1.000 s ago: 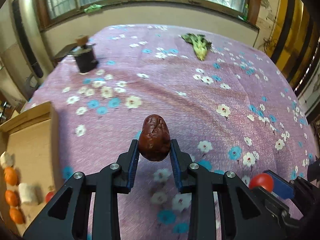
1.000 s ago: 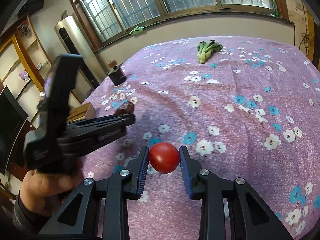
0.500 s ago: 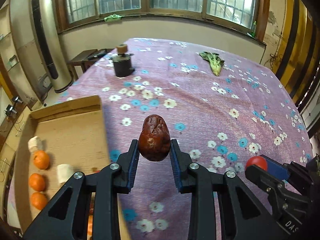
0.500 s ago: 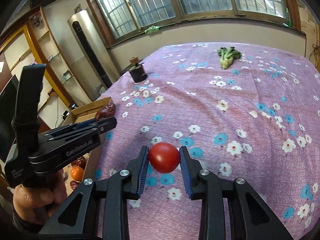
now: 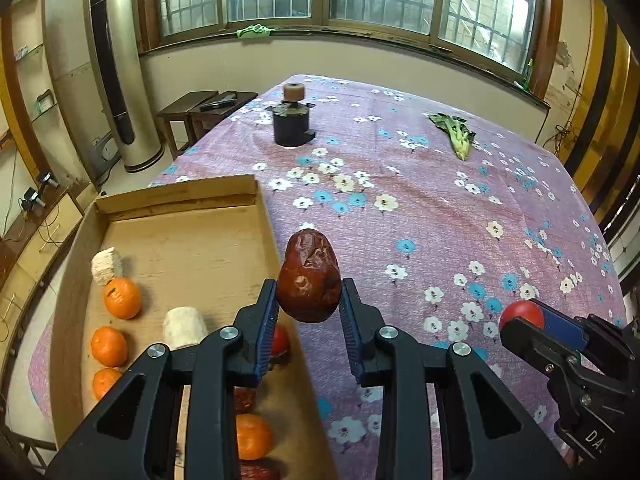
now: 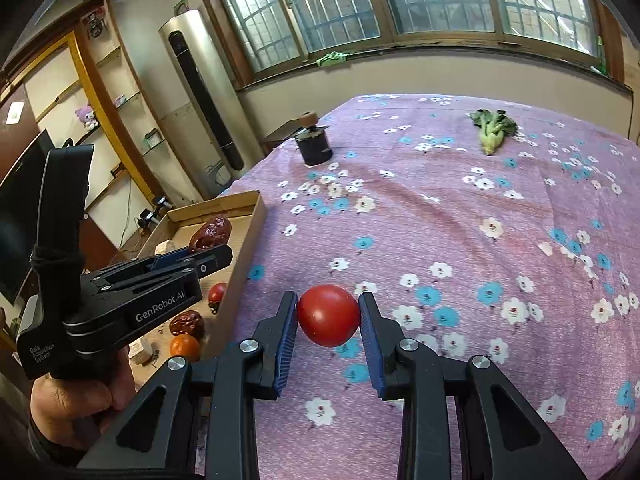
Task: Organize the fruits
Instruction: 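Carry the date and tomato over the cardboard tray and open both tools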
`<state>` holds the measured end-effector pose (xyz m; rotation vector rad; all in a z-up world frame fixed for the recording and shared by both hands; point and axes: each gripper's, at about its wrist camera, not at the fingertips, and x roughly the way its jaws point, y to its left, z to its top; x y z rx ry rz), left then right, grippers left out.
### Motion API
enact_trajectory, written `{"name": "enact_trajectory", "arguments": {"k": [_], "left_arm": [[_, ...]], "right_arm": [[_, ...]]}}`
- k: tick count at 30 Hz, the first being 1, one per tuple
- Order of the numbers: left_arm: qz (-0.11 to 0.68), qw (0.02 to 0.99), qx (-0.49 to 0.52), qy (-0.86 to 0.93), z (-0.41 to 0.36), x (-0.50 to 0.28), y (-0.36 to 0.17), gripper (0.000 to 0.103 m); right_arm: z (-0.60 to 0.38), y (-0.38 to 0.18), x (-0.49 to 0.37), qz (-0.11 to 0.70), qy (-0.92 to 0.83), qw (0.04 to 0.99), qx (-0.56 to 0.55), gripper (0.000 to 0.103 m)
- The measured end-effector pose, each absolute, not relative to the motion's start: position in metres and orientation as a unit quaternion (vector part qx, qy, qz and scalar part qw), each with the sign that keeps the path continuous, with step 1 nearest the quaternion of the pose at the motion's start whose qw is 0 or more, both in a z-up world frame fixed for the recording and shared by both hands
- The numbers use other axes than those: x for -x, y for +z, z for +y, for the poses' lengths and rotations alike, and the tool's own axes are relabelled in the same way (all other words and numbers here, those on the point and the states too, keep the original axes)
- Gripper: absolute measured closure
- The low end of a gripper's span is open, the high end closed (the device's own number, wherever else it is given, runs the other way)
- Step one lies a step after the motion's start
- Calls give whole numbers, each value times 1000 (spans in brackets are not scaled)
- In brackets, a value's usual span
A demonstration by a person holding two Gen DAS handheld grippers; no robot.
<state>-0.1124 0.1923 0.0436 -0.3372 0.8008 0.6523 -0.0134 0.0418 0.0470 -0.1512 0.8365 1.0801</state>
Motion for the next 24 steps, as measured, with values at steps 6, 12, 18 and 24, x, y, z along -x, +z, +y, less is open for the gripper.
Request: {"name": "enact_trajectory", "arguments": {"k": [6,12,18,24], "left_arm": [[379,850,168,326,206,128,43,75],[376,845,171,341,221,142,45,75],[373,841,172,351,230,152,45,75],[372,837,175,361,240,159,45,75]], "right_arm": [[59,52,24,381,513,766,79,72],[79,53,33,378,524,758,88,72],[95,55,41,375,533,752,96,72],[109,56,47,373,541,746,104,72]]}}
